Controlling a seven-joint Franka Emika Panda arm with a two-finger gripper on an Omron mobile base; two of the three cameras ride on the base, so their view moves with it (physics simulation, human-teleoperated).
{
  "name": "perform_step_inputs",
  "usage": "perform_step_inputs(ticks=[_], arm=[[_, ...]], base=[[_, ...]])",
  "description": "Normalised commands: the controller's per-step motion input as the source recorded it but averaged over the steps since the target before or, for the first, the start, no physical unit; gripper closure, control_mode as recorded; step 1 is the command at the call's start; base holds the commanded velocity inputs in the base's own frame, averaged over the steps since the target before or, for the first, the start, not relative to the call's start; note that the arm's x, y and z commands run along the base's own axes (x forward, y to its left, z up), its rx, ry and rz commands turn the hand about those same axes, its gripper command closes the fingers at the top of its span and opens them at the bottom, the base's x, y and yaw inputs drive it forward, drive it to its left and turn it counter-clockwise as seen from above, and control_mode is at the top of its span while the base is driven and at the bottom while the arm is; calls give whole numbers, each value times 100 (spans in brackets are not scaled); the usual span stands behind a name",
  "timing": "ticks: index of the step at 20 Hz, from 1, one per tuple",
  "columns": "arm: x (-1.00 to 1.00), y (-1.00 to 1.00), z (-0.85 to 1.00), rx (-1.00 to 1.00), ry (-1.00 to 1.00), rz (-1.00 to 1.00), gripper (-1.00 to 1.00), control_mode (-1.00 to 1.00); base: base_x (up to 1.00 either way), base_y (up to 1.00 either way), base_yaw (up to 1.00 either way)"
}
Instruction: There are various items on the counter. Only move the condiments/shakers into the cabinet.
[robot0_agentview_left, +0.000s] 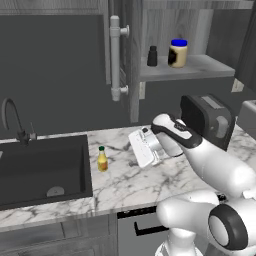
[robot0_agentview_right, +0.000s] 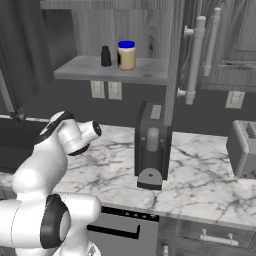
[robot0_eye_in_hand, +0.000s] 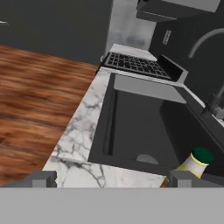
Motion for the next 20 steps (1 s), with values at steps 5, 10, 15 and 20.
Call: perform_step_inputs(ticks=[5, 10, 15, 20], arm=[[28, 12, -1, 0, 0, 0, -100, -100], [34, 8, -5, 0, 0, 0, -100, -100], [23, 12, -10, 0, 1, 0, -100, -100], [18, 19, -17, 0, 1, 0, -100, -100]], base=[[0, 0, 0], [0, 0, 0], [0, 0, 0], [0, 0, 0]])
